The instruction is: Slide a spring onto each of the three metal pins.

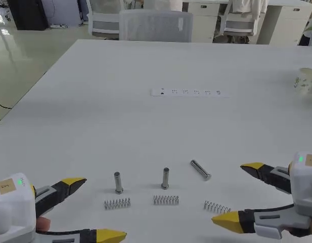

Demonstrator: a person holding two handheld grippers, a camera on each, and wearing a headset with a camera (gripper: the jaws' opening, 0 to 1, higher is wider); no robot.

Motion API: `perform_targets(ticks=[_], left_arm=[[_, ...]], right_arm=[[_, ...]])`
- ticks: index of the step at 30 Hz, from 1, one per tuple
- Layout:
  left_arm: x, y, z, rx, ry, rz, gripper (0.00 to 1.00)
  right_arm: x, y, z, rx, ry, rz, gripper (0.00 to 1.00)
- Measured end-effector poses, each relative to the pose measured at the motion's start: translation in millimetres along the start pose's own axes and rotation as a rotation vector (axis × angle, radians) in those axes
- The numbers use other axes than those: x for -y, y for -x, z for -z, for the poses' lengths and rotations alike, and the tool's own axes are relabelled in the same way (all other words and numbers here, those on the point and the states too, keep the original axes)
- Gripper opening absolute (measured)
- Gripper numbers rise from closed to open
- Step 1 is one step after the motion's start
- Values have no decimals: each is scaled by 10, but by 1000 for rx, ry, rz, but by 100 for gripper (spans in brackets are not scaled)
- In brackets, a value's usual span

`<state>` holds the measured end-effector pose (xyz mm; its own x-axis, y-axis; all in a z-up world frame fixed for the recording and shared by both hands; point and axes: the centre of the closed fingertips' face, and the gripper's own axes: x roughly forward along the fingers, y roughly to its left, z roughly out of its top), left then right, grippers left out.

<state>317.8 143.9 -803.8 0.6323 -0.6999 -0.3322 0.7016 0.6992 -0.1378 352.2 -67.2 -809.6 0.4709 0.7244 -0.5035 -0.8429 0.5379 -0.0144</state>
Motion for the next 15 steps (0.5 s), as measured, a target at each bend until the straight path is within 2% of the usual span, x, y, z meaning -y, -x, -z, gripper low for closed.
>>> perform_targets(ticks=[15], left_arm=[[16,-20,4,-3,1,2,89]], right_arm=[[6,3,29,-7,-8,0,88]])
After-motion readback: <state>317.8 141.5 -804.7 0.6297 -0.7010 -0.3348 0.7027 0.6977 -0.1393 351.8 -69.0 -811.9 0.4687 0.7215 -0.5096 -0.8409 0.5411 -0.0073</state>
